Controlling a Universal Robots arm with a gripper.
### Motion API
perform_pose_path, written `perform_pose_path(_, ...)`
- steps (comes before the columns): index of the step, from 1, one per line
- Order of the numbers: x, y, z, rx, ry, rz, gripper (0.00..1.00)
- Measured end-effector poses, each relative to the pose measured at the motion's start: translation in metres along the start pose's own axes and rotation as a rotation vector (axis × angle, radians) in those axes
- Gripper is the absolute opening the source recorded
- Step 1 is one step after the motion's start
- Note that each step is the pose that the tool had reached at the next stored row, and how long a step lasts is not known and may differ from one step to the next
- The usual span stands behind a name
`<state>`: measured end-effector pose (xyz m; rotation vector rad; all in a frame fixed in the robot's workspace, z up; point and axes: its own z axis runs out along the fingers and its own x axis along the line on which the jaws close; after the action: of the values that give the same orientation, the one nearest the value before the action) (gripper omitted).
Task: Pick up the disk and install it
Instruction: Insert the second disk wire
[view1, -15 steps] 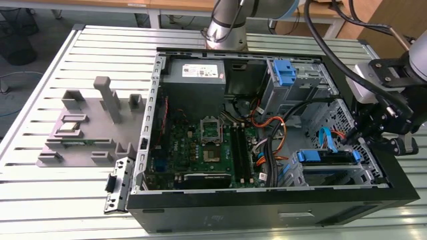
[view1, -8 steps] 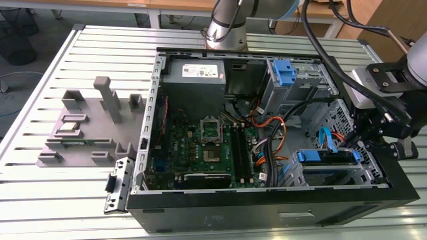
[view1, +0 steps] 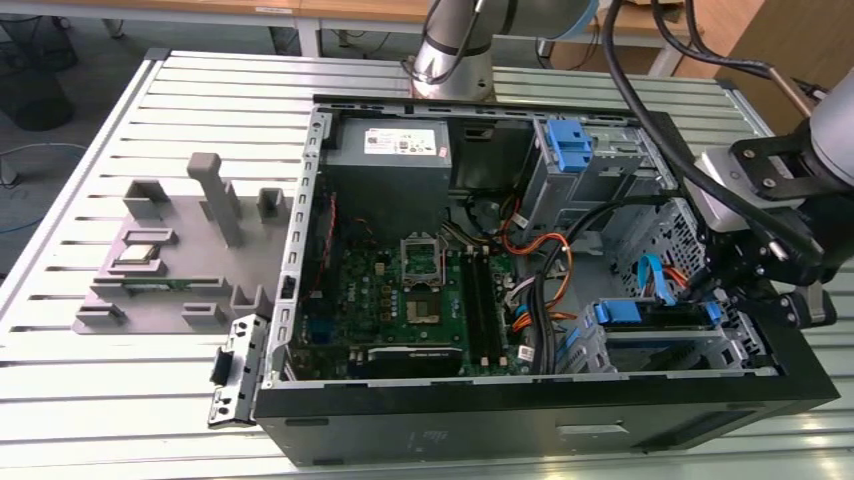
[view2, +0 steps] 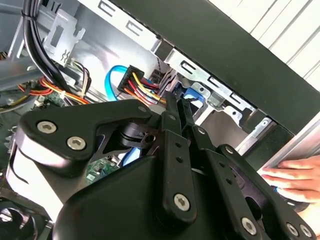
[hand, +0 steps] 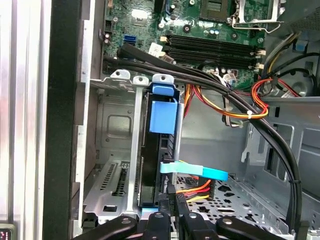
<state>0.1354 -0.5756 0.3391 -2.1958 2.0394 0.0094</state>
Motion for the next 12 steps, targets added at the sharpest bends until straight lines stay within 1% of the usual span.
perform_pose_path(4, 0.0035, 0.0016, 0.0008, 0.0017, -0.0014, -0.015, 0.16)
perform_pose_path(7, 0.0059, 0.0043, 0.0009, 0.0032, -0.0018, -0.022, 0.16)
perform_pose_path(12, 0.0073, 0.0092, 0.0014, 0.0057, -0.0026, -0.035, 0.16)
